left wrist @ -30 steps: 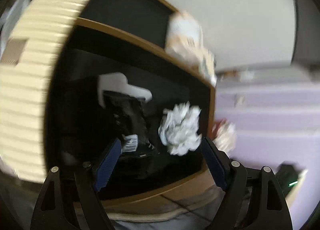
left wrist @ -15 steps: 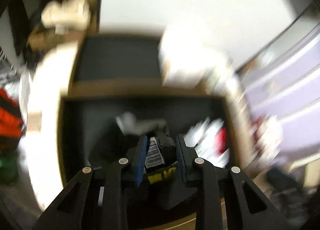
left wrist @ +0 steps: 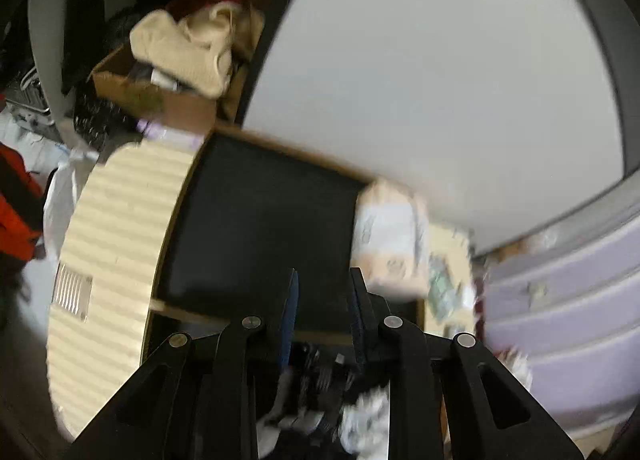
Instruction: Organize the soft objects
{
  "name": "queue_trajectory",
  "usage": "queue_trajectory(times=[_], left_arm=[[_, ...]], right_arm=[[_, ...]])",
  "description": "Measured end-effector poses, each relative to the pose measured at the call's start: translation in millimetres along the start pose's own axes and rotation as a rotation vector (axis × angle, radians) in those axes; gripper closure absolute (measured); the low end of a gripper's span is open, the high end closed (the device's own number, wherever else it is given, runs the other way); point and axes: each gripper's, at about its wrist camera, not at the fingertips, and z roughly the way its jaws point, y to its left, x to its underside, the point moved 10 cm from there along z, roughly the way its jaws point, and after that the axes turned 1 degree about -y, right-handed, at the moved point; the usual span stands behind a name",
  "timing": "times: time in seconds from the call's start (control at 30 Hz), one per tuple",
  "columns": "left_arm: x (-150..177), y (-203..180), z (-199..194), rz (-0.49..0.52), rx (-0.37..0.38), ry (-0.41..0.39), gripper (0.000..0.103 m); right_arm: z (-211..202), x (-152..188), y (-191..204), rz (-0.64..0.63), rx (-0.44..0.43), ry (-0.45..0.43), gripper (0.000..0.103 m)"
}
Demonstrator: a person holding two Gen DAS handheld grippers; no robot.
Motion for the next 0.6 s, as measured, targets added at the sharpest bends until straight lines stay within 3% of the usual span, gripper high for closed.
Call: queue_trajectory(times=[0.13, 0.2, 0.27, 0.33, 0.47, 0.53, 0.6], left_arm=[[59, -1, 16, 0.093, -0.082, 0.185, 0.082], [92, -2, 31, 0.141, -0.127, 0.284, 0.074], [115, -11, 42, 0.175, -0.129, 0.333, 0.038], [128, -24, 53, 0.227, -0.109, 0.334, 0.026], [137, -29, 69, 0.279, -0.162, 0.347, 0.026], [141, -20, 79, 0.276, -0.21, 0.378, 0.026], [145, -13, 88, 0.251, -0.212, 0.409, 0.026]], right_arm=[[-2, -4, -3, 0.03, -0.017, -0.001, 0.031], [-3, -4, -3, 0.039, -0.024, -0.002, 0.031], [-5, -4, -1, 0.042, -0.036, -0.001, 0.031], [-5, -4, 0, 0.037, -0.042, 0.0, 0.031], [-7, -4, -4, 0.042, -0.044, 0.001, 0.031], [-7, -5, -9, 0.06, -0.046, 0.002, 0.031], [-7, -7, -12, 0.075, -0.049, 0.003, 0.031]])
